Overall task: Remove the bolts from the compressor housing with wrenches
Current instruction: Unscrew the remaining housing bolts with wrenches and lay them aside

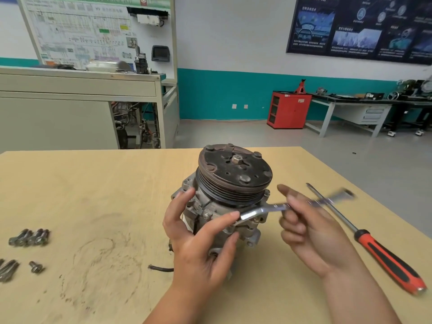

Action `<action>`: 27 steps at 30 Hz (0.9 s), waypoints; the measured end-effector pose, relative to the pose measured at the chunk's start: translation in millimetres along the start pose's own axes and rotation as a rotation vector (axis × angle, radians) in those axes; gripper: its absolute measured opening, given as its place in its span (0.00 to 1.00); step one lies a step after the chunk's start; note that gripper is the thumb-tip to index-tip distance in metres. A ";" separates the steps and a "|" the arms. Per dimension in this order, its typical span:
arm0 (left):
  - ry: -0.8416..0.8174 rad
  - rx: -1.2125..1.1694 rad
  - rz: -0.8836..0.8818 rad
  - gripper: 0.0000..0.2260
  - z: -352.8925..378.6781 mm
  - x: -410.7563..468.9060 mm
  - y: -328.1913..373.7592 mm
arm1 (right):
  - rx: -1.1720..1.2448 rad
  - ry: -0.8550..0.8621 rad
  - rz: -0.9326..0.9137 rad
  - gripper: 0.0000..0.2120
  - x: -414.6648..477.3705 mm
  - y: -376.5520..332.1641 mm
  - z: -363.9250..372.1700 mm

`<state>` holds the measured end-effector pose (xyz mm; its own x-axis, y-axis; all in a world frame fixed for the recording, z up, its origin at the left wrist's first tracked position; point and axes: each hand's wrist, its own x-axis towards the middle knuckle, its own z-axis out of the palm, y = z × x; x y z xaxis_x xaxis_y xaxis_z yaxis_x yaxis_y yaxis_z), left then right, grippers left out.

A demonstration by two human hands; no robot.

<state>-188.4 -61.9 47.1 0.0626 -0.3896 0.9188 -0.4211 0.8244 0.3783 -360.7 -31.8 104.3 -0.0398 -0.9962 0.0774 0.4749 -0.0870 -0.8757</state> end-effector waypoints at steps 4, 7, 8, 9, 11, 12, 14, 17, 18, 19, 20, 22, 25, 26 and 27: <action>-0.001 -0.003 0.044 0.12 -0.2 0.1 -0.8 | 0.069 0.054 -0.030 0.05 25.4 -1.8 16.5; 0.022 -0.034 0.040 0.14 -0.1 0.1 -1.6 | 0.274 0.013 -0.159 0.12 9.8 -2.3 9.2; 0.032 -0.043 0.018 0.17 -0.3 -0.1 -1.9 | 0.413 -0.060 -0.204 0.13 0.4 0.4 1.5; 0.038 -0.047 -0.009 0.21 -0.4 -0.5 -2.2 | 0.571 -0.174 -0.217 0.15 -10.8 3.2 -3.3; 0.032 -0.051 -0.051 0.25 -0.4 -1.3 -2.8 | 0.582 -0.076 -0.196 0.20 -37.0 -2.0 -0.4; 0.026 -0.057 -0.061 0.23 -0.5 -1.6 -2.6 | 0.547 -0.055 -0.160 0.20 -50.8 -4.8 -1.1; 0.018 -0.065 -0.075 0.22 -1.1 -1.8 -1.5 | 0.515 -0.161 -0.092 0.19 -68.8 -7.0 -0.2; 0.021 -0.069 -0.105 0.25 -3.4 1.2 1.9 | 0.463 -0.202 -0.028 0.20 -84.0 1.6 15.1; 0.013 -0.068 -0.126 0.26 -5.1 3.2 3.0 | 0.458 -0.182 -0.005 0.20 -84.9 3.8 17.6; -0.009 -0.060 -0.154 0.28 -7.4 5.8 3.4 | 0.446 -0.179 0.025 0.20 -85.7 6.1 18.7; -0.050 -0.047 -0.188 0.31 -11.2 8.6 2.8 | 0.409 -0.176 0.032 0.20 -83.8 6.5 18.9; -0.197 -0.025 -0.240 0.39 -22.4 16.8 -3.7 | 0.375 -0.198 0.049 0.20 -76.0 0.7 9.3; -0.495 0.021 -0.221 0.46 -42.4 37.1 -23.7 | 0.381 -0.202 0.060 0.20 -71.7 -5.6 -8.6; -0.563 0.034 -0.217 0.47 -47.4 45.3 -29.7 | 0.369 -0.135 0.044 0.19 -71.4 -9.4 -6.4; -0.607 0.031 -0.227 0.48 -50.5 53.2 -34.1 | 0.270 -0.027 -0.013 0.18 -66.5 -14.2 -6.2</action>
<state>-125.1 -90.0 88.7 -0.3653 -0.7233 0.5860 -0.4838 0.6853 0.5443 -370.2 35.6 108.7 -0.0257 -0.9943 0.1034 0.6916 -0.0924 -0.7163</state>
